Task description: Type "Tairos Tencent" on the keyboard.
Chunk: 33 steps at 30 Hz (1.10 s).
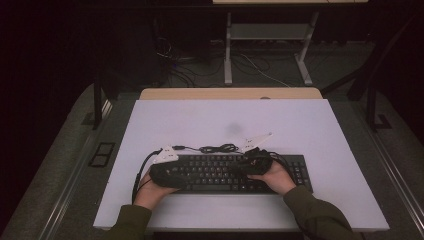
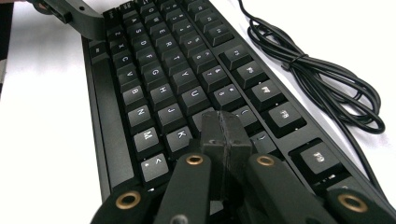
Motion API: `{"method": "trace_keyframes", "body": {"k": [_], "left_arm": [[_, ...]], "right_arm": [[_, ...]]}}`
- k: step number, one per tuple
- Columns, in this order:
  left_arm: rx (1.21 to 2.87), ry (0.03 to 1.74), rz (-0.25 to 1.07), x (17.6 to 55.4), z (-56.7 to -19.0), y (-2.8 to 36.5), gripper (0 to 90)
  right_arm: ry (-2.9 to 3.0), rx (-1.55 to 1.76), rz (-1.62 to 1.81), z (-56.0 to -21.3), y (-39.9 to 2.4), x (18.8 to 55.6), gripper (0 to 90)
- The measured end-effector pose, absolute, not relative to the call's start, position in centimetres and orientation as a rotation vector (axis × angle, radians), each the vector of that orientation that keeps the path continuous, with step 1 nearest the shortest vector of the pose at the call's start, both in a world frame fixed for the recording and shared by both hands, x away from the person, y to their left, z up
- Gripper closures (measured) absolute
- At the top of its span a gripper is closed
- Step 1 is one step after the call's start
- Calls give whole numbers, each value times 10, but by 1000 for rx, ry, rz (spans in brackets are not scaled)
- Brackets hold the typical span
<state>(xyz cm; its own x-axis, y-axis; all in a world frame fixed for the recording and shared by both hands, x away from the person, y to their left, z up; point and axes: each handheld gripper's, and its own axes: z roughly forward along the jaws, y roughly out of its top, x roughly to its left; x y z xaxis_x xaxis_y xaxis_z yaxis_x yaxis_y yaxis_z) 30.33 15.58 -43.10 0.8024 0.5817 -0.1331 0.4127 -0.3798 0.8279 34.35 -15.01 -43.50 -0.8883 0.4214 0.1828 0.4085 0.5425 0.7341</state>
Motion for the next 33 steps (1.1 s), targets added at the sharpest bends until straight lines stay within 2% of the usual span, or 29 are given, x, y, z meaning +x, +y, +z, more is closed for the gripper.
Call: {"method": "trace_keyframes", "body": {"k": [29,33], "left_arm": [[2018,733,234,303,-428,158,258],[2011,736,232,302,-427,159,258]], "right_arm": [[2743,744,1310,-435,-150,343,892],[2733,744,1340,-433,-151,343,863]]}}
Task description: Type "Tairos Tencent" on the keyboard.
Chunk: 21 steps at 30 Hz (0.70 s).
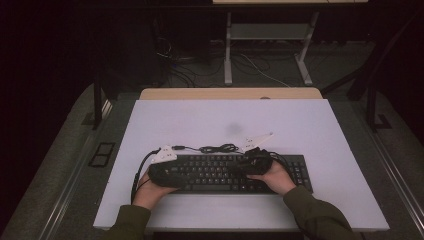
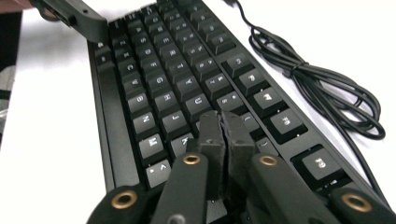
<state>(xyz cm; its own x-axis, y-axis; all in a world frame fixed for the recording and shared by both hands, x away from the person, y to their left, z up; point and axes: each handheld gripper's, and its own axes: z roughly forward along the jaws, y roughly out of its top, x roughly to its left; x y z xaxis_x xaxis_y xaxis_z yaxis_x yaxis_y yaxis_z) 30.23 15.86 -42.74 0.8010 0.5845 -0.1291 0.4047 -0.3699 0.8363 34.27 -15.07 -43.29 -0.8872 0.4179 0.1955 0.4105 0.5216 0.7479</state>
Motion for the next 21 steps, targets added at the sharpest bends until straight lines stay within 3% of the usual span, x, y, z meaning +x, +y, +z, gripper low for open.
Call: {"method": "trace_keyframes", "body": {"k": [7,17,21], "left_arm": [[2012,738,234,302,-427,160,260],[2003,744,236,302,-426,163,267],[2002,743,236,302,-426,165,275]], "right_arm": [[2692,798,1433,-431,-156,345,660],[2608,851,1491,-435,-156,349,249],[2581,852,1498,-438,-156,350,177]]}}
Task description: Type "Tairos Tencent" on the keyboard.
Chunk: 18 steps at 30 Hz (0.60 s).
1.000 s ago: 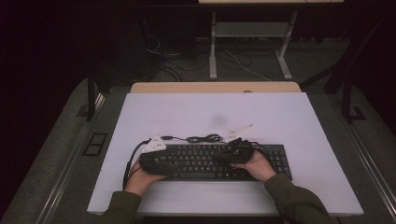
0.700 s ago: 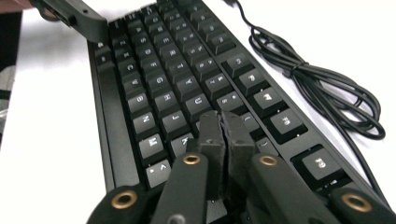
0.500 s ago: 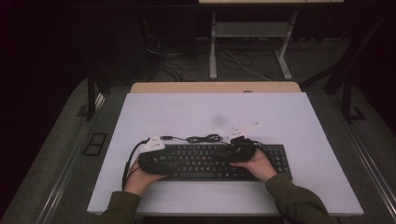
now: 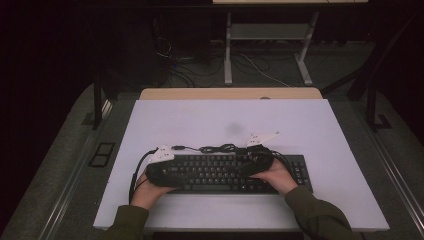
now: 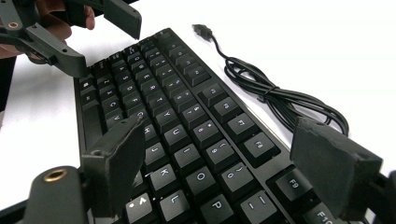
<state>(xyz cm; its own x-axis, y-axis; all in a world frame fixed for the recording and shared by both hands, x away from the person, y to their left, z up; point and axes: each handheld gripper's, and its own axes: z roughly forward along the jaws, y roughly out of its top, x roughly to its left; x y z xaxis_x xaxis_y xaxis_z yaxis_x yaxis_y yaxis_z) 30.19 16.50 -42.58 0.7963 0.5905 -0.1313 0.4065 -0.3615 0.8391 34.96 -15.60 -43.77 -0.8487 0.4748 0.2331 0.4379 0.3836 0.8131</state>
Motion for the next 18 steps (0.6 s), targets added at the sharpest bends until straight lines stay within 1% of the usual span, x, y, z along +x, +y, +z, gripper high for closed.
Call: {"method": "trace_keyframes", "body": {"k": [12,18], "left_arm": [[2033,721,215,301,-428,168,378],[2047,715,204,301,-428,170,463]], "right_arm": [[2559,855,1483,-438,-157,350,176],[2557,856,1479,-438,-157,349,176]]}}
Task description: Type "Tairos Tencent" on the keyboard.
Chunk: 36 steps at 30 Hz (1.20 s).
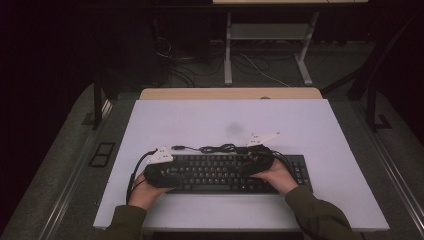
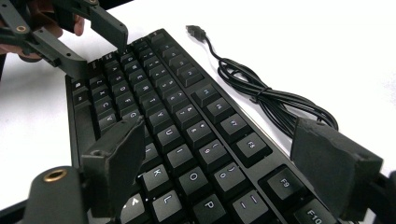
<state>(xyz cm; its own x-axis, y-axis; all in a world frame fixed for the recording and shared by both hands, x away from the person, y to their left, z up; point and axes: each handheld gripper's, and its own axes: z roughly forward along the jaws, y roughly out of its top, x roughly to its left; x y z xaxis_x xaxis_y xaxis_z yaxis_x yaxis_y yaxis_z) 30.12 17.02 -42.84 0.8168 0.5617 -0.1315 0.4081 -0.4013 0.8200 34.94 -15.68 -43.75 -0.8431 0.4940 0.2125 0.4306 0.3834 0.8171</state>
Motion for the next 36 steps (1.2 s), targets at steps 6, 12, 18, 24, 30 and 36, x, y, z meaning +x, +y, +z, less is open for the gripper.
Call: {"method": "trace_keyframes", "body": {"k": [6,12,18,24,30,36], "left_arm": [[2061,711,201,301,-428,172,642],[2077,710,195,301,-429,172,836],[2085,720,202,302,-431,172,887],[2094,719,199,303,-434,171,888],[2096,724,194,304,-436,169,888],[2108,717,192,305,-438,167,888]], "right_arm": [[2562,858,1473,-438,-156,349,176],[2567,849,1467,-439,-156,349,176],[2572,846,1462,-439,-155,349,176],[2574,851,1459,-439,-155,349,176],[2572,854,1458,-439,-155,349,177],[2573,858,1460,-439,-155,349,177]]}}
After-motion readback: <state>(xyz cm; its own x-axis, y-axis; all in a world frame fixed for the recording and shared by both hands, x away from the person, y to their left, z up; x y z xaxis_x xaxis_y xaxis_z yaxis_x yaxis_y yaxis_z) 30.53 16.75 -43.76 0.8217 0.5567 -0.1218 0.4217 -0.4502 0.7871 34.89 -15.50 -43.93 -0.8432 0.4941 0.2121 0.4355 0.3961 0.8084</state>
